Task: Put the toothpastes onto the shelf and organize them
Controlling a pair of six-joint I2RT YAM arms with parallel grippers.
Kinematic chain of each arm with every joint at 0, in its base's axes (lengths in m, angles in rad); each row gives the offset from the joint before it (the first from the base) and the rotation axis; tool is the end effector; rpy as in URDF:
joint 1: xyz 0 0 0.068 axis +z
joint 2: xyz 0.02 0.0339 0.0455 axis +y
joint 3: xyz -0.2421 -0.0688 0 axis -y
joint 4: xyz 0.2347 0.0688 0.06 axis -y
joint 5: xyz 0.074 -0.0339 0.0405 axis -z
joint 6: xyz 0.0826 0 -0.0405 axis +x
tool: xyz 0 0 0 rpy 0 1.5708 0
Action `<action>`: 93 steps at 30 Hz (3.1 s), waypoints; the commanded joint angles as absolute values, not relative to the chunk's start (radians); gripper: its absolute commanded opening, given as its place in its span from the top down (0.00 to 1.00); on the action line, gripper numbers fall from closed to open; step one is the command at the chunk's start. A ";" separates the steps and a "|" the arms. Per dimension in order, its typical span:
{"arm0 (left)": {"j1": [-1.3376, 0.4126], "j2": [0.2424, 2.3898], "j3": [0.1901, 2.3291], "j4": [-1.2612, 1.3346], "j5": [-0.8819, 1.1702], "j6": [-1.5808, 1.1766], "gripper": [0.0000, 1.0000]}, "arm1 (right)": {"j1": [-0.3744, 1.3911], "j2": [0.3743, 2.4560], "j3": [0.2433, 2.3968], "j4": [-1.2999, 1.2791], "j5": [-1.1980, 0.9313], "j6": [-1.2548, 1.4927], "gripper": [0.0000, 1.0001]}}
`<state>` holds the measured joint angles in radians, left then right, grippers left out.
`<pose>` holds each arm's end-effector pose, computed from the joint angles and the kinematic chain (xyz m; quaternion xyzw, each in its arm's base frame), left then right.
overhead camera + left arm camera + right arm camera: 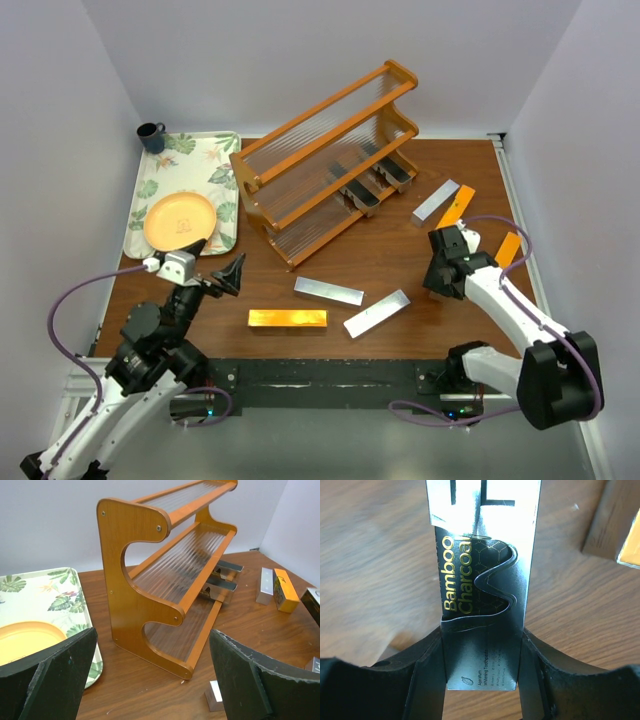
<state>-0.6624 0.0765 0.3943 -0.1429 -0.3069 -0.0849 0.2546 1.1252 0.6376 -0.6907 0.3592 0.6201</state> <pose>0.1204 -0.0623 0.2889 0.0686 0.6422 -0.1849 0.7408 0.2096 0.0245 0.1352 0.2096 0.9426 -0.0775 0.2480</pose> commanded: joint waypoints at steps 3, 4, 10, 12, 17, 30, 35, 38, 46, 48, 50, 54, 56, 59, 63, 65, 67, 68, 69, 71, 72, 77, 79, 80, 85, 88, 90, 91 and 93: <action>-0.658 0.144 0.417 -0.129 -0.275 -0.109 0.00 | 0.359 1.029 0.721 -0.661 0.316 0.470 0.75; -0.657 0.156 0.435 -0.133 -0.272 -0.133 0.00 | 0.379 1.019 0.721 -0.646 0.242 0.448 0.75; -0.655 0.281 0.498 -0.149 -0.221 -0.239 0.00 | 0.463 0.968 0.761 -0.623 0.126 0.351 0.76; -0.655 0.319 0.509 -0.120 -0.201 -0.276 0.00 | 0.488 0.956 0.776 -0.608 0.068 0.316 0.76; -0.655 0.412 0.505 -0.015 -0.126 -0.457 0.00 | 0.610 0.945 0.773 -0.522 -0.040 0.267 0.77; -0.661 0.718 0.525 0.252 0.022 -0.869 0.00 | 0.910 1.077 0.813 -0.301 -0.048 0.203 0.76; -0.663 0.772 0.532 0.221 0.002 -0.930 0.00 | 0.976 1.127 0.847 -0.244 -0.034 0.195 0.75; -0.664 0.793 0.545 0.148 -0.055 -0.951 0.00 | 0.996 1.150 0.859 -0.226 -0.022 0.195 0.75; -0.670 0.795 0.508 0.149 -0.103 -0.986 0.01 | 1.017 1.175 0.873 -0.173 -0.032 0.212 0.75; -0.672 0.802 0.506 0.164 -0.097 -0.986 0.02 | 1.020 1.177 0.874 -0.166 -0.035 0.213 0.75; -0.673 0.811 0.500 0.187 -0.081 -0.986 0.06 | 1.022 1.178 0.876 -0.153 -0.037 0.221 0.75; -0.681 0.822 0.483 0.227 -0.063 -0.988 0.11 | 1.026 1.180 0.871 -0.132 -0.035 0.232 0.75; -0.684 0.821 0.471 0.247 -0.067 -0.988 0.16 | 1.029 1.180 0.868 -0.123 -0.031 0.233 0.75; -0.687 0.821 0.463 0.261 -0.074 -0.988 0.26 | 1.034 1.181 0.864 -0.112 -0.023 0.236 0.74; -0.690 0.827 0.462 0.262 -0.080 -0.992 0.36 | 1.042 1.192 0.862 -0.110 -0.006 0.236 0.72; -0.690 0.827 0.459 0.262 -0.084 -0.996 0.44 | 1.046 1.196 0.864 -0.109 -0.003 0.235 0.71; -0.692 0.824 0.456 0.262 -0.089 -0.997 0.51 | 1.051 1.201 0.862 -0.107 -0.003 0.233 0.65; -0.690 0.821 0.453 0.265 -0.089 -0.997 0.53 | 1.051 1.203 0.859 -0.109 -0.003 0.233 0.61; -0.690 0.812 0.451 0.267 -0.092 -0.997 0.56 | 1.049 1.201 0.859 -0.109 -0.003 0.233 0.54; -0.690 0.796 0.434 0.288 -0.094 -0.993 0.64 | 1.051 1.197 0.851 -0.104 -0.003 0.236 0.46; -0.692 0.778 0.428 0.301 -0.094 -0.985 0.67 | 1.051 1.193 0.848 -0.104 -0.003 0.238 0.36; -0.690 0.718 0.379 0.359 -0.104 -0.942 0.71 | 1.051 1.158 0.830 -0.112 -0.011 0.261 0.10; -0.689 0.681 0.348 0.391 -0.112 -0.928 0.71 | 1.045 1.143 0.822 -0.109 -0.028 0.259 0.02; -0.689 0.669 0.338 0.403 -0.115 -0.919 0.71 | 1.040 1.137 0.821 -0.106 -0.081 0.256 0.02; -0.677 0.585 0.259 0.520 -0.091 -0.882 0.73 | 0.876 1.095 0.744 0.038 -0.374 0.326 0.02; -0.632 0.552 0.201 0.624 -0.037 -0.879 0.73 | 0.773 1.081 0.718 0.109 -0.560 0.351 0.02; -0.601 0.554 0.167 0.698 0.039 -0.913 0.73 | 0.752 1.083 0.722 0.110 -0.630 0.336 0.02; -0.583 0.561 0.135 0.791 0.070 -0.931 0.73 | 0.743 1.086 0.719 0.129 -0.655 0.336 0.02; -0.522 0.601 0.098 0.898 0.160 -1.009 0.73 | 0.703 1.097 0.709 0.169 -0.736 0.359 0.02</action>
<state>-0.5972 0.5644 0.1532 0.5701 0.0017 -0.9157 0.7422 1.1011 0.7193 0.0307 -0.4812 0.3202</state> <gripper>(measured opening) 0.482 0.983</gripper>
